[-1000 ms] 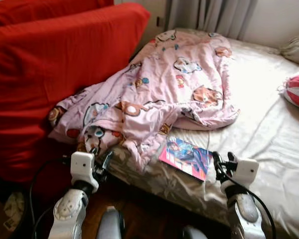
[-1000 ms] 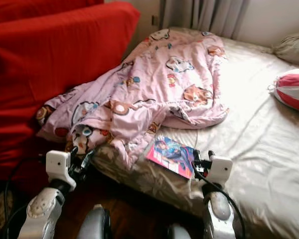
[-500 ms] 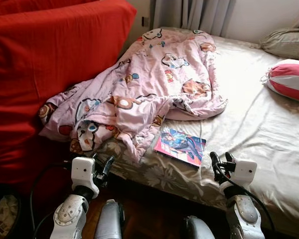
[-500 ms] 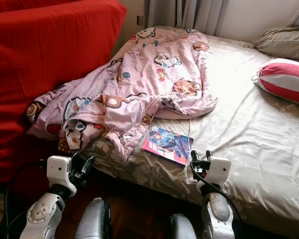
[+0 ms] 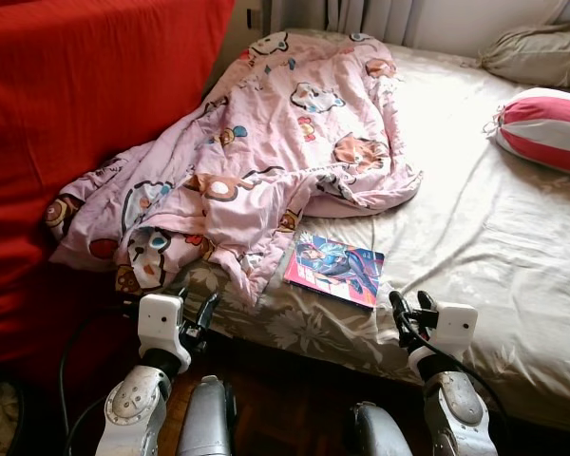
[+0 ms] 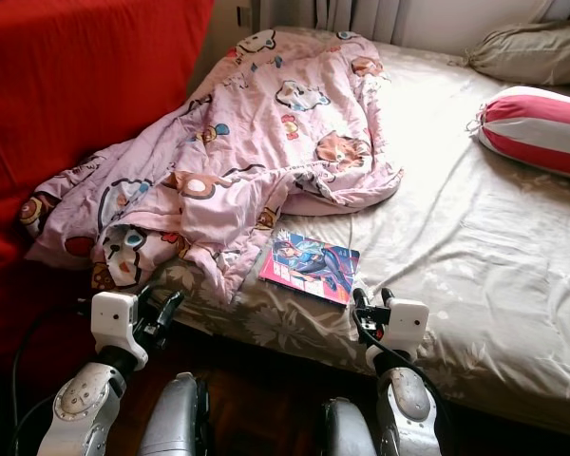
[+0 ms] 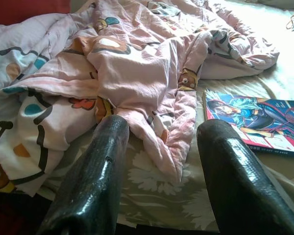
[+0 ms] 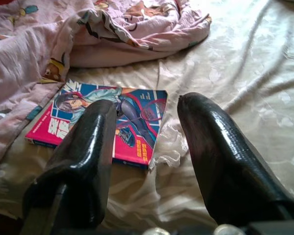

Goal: Clean up the room

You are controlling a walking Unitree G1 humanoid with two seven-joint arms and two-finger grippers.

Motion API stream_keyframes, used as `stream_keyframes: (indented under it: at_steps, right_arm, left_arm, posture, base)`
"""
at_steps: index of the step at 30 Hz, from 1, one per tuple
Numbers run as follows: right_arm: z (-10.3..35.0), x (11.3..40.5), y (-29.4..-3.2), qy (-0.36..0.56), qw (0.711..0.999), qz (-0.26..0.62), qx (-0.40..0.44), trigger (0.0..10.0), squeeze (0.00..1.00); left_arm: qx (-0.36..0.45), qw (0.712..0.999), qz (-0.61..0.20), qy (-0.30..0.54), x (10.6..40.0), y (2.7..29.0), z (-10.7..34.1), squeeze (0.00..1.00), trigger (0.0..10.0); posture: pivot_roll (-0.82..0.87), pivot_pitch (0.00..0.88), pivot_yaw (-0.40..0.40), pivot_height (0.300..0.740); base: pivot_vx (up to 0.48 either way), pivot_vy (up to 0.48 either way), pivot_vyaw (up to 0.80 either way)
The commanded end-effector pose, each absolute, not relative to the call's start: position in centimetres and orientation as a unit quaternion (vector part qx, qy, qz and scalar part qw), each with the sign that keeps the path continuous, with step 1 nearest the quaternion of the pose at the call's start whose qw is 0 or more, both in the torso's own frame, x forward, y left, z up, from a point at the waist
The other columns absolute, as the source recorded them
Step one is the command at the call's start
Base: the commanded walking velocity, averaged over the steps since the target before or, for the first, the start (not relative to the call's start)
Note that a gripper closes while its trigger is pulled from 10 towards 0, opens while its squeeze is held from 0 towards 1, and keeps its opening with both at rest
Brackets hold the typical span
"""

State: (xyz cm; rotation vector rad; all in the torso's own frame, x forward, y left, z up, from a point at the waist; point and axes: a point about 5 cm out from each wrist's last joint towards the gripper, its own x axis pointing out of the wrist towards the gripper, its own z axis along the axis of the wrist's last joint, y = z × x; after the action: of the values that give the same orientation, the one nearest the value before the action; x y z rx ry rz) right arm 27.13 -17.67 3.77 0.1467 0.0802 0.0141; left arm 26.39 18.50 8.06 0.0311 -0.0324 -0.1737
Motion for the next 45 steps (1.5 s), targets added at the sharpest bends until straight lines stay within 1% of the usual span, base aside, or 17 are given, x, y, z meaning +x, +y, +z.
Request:
stream_keyframes:
  at_steps: [1,13,17,30,38,44,45]
  right_arm:
    - [3.3,26.8,-17.9,0.052,0.996,0.003,0.074,10.0,0.0]
    - [3.1,26.7,-17.7,0.059,0.996,0.01,0.073,10.0,0.0]
    - [3.1,26.7,-17.5,0.059,0.996,0.021,0.063,10.0,0.0]
    - [2.9,26.8,-17.3,0.063,0.995,0.02,0.074,10.0,0.0]
    - [2.6,27.1,-17.1,0.076,0.994,0.034,0.075,10.0,0.0]
    - [1.8,27.6,-16.4,0.113,0.988,0.065,0.086,10.0,0.0]
    - [1.7,27.8,-16.4,0.118,0.987,0.061,0.093,10.0,0.0]
  left_arm:
    - [0.012,0.996,-0.092,-0.011,26.2,18.0,7.9,0.0,10.0]
    - [0.009,0.995,-0.096,-0.009,26.2,17.8,8.0,0.0,10.0]
    - [0.009,0.995,-0.095,-0.011,26.3,17.8,8.0,0.0,10.0]
    - [0.006,0.995,-0.102,-0.009,26.2,17.4,7.9,0.0,10.0]
    - [0.006,0.994,-0.106,-0.01,26.2,17.1,8.0,0.0,10.0]
    - [0.003,0.994,-0.111,-0.012,26.1,16.9,8.1,0.0,10.0]
    - [0.002,0.994,-0.111,-0.012,26.1,16.9,8.1,0.0,10.0]
  posture:
    - [0.06,0.191,-0.054,0.606]
    - [0.05,0.191,-0.051,0.606]
    - [0.06,0.183,-0.048,0.606]
    - [0.05,0.159,-0.042,0.606]
    - [0.05,0.168,-0.042,0.606]
    - [0.05,0.175,-0.042,0.606]
    - [0.05,0.189,-0.042,0.606]
  base:
    - [0.27,0.0,0.0]
    - [0.282,0.0,0.0]
    - [0.312,0.0,0.0]
    - [0.318,0.0,0.0]
    - [0.32,0.0,0.0]
    - [0.0,0.0,0.0]
    - [0.0,0.0,0.0]
